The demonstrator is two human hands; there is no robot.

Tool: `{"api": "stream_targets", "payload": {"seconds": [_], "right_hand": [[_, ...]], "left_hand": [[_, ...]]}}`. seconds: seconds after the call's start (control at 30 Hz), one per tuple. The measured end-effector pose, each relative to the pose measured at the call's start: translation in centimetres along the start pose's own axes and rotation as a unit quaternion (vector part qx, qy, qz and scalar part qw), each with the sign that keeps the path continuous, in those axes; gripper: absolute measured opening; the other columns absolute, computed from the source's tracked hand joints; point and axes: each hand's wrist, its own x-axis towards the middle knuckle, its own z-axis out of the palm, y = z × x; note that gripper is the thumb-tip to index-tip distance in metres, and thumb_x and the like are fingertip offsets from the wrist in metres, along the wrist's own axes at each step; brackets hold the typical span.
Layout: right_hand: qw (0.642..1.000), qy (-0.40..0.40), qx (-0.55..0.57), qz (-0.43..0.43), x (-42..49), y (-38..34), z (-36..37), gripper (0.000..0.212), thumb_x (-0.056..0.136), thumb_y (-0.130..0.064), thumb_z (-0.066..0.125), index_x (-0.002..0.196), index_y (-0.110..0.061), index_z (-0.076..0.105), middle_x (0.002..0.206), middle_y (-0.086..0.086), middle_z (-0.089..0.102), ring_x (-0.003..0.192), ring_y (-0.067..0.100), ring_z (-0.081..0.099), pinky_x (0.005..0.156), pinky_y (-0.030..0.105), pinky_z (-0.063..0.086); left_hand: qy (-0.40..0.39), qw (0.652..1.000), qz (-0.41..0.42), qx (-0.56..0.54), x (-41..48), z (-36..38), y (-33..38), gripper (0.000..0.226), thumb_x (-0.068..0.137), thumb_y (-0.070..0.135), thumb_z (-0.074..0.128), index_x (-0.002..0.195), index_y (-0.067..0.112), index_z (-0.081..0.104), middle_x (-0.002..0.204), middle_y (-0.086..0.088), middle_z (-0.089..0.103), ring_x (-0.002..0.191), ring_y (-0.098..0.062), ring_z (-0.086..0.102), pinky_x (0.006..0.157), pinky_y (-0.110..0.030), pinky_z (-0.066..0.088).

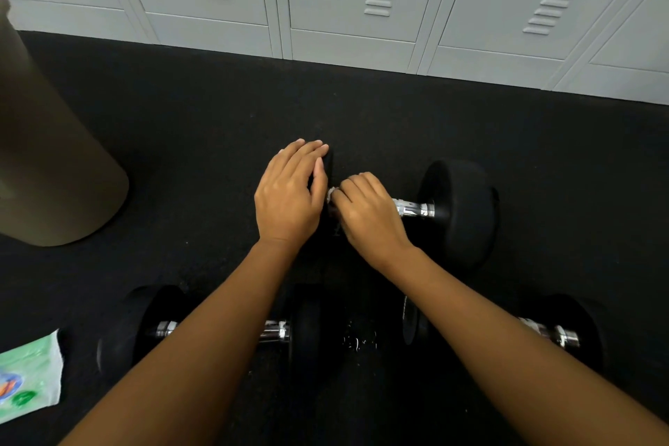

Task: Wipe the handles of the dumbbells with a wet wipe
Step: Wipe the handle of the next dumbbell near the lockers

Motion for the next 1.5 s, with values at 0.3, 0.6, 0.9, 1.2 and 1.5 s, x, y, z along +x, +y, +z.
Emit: {"api": "stream_targets", "payload": {"seconds": [0.3, 0.6, 0.9, 1.2, 1.5], "right_hand": [[0.989, -0.101, -0.015, 0.106, -0.9, 2.2, -2.2, 0.018, 0.074, -0.018, 0.07, 0.088, -0.012, 0.06, 0.089, 0.005, 0.062, 0.096, 0.026, 0.055, 0.111, 0.043, 0.022], [0.914, -0.208, 0.136, 0.321, 1.8, 5.0, -2.7, 0.018, 0.092, -0.025, 0.052, 0.102, -0.02, 0.066, 0.104, 0.008, 0.067, 0.109, 0.026, 0.055, 0.105, 0.036, 0.028], [0.971, -0.101, 0.108, 0.188, -1.1, 3.6, -2.4, 0.022, 0.088, -0.015, 0.057, 0.108, -0.017, 0.067, 0.099, 0.007, 0.057, 0.097, 0.02, 0.052, 0.08, 0.023, 0.036], [0.97, -0.031, 0.185, 0.155, -1.6, 2.5, -2.1, 0.013, 0.085, -0.01, 0.059, 0.087, -0.012, 0.072, 0.089, 0.001, 0.067, 0.084, 0.016, 0.056, 0.079, 0.028, 0.047], [0.985, -0.026, 0.143, 0.089, -1.4, 2.5, -2.3, 0.008, 0.082, -0.005, 0.063, 0.085, -0.006, 0.07, 0.075, 0.005, 0.067, 0.075, 0.021, 0.053, 0.067, 0.037, 0.05]], "left_hand": [[-0.005, 1.0, -0.001, -0.008, 0.1, 0.0, -0.1, 0.037, 0.095, 0.025, 0.035, 0.116, 0.014, 0.062, 0.121, 0.0, 0.063, 0.123, -0.016, 0.049, 0.104, -0.038, 0.038], [0.004, 1.0, -0.003, -0.01, 0.0, 0.0, 0.0, 0.036, 0.095, 0.025, 0.036, 0.114, 0.014, 0.064, 0.119, 0.001, 0.064, 0.122, -0.015, 0.05, 0.103, -0.038, 0.04], [-0.001, 1.0, -0.007, -0.01, -0.1, 0.0, 0.1, 0.037, 0.094, 0.026, 0.035, 0.115, 0.015, 0.063, 0.12, 0.001, 0.064, 0.122, -0.015, 0.049, 0.104, -0.037, 0.038], [0.008, 1.0, -0.002, -0.009, -0.1, 0.0, 0.1, 0.036, 0.094, 0.025, 0.036, 0.114, 0.014, 0.064, 0.118, 0.001, 0.065, 0.121, -0.016, 0.05, 0.102, -0.039, 0.041], [0.005, 1.0, -0.003, -0.008, -0.1, -0.1, 0.1, 0.036, 0.095, 0.026, 0.036, 0.115, 0.014, 0.063, 0.12, 0.0, 0.064, 0.122, -0.016, 0.05, 0.103, -0.038, 0.04]]}}
